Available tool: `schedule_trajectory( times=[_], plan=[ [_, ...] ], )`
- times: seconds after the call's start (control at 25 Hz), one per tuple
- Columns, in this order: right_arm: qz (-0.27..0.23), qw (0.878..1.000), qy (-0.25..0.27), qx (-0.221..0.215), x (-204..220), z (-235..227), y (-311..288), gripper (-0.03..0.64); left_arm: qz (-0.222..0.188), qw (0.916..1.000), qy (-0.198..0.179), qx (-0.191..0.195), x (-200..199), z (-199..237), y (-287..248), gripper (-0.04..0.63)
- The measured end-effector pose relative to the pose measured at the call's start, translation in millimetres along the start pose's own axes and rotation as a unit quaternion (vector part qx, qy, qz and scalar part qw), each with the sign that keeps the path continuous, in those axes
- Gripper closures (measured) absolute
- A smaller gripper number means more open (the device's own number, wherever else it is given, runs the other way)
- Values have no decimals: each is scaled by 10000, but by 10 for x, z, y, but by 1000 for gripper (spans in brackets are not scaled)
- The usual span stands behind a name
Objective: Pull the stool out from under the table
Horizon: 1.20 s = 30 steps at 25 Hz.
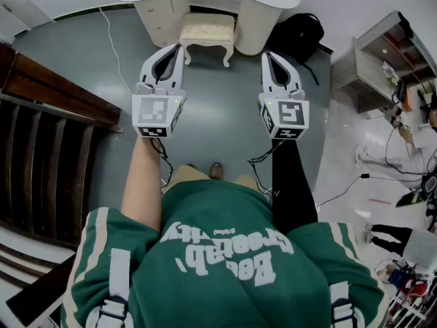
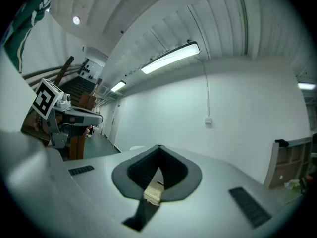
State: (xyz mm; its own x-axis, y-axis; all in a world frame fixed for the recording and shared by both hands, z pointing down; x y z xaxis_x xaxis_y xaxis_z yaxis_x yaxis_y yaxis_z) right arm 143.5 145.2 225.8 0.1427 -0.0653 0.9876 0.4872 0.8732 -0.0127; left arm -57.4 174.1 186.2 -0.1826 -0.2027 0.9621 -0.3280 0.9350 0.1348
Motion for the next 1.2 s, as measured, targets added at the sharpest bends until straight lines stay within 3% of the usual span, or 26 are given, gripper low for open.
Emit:
schedule_trajectory(
  times=[0.64,0.84,1.2],
  plan=[
    [-63,10000,-66,25,-47,8,93,609,159,9999,3,-14,-69,-45,86,581],
    [-111,9998,-163,30,-51,-3,53,608,76,9993,-72,353,-103,-87,79,581],
    [23,10000,3,-71,36,-73,-255,607,56,9991,-148,395,66,60,-272,581]
  ],
)
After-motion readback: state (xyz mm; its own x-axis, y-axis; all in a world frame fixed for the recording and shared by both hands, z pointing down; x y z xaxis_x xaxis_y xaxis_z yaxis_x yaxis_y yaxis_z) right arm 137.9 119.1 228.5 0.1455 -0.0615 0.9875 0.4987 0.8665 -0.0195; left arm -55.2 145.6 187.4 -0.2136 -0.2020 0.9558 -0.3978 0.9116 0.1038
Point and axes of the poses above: the fingertips, and each gripper's own axes: y backward along the fingers, z to its left, x out of its underside, the point moved 1 cm from there along y, backward along the fingers, and after that the axes turned 3 degrees about -y, right-handed, at the moved point
